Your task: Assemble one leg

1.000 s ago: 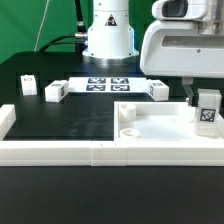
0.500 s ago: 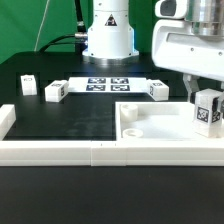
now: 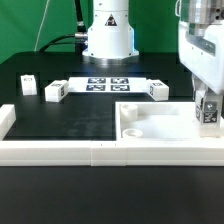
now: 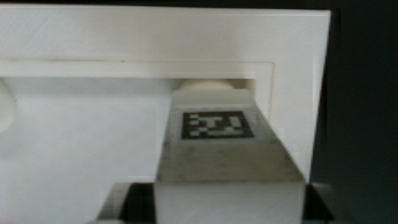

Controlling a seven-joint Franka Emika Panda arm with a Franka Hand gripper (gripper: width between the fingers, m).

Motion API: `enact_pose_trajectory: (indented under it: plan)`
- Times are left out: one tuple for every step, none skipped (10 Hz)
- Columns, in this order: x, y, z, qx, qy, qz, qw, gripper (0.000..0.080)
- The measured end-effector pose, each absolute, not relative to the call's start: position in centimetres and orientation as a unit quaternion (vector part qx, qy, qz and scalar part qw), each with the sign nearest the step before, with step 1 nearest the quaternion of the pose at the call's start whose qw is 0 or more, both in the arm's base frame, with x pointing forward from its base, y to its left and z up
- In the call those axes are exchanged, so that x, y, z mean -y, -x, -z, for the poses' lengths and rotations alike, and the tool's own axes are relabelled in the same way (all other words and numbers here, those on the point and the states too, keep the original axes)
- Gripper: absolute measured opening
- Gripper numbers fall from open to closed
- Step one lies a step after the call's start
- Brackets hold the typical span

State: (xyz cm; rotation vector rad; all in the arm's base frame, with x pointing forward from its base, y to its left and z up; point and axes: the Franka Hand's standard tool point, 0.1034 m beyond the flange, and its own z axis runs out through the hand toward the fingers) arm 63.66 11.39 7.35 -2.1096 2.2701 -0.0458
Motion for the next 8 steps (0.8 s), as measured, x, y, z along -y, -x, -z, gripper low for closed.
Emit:
enact_pose_trajectory:
  plan:
    - [-11.37, -63.63, -7.35, -0.748, 0.664, 0.014, 0.021, 0.0292]
    - [-11.38, -63.63, -7.36, -0.752, 0.659, 0.012, 0.02, 0.0292]
    - [-11.48, -63.61, -7.34, -0.763, 0.646, 0.011, 0.021, 0.0365]
    - [-11.5, -63.61, -7.34, -0.759, 0.651, 0.011, 0.021, 0.0365]
    - [-11.56, -63.7, -7.37, -0.749, 0.663, 0.013, 0.023, 0.0518]
    - [-11.76, -64.07, -7.42, -0.709, 0.704, 0.025, 0.034, 0.0619]
    - [-11.82, -64.03, -7.39, -0.702, 0.711, 0.024, 0.035, 0.0619]
    - [-12.1, -63.97, -7.37, -0.678, 0.734, 0.025, 0.034, 0.0644]
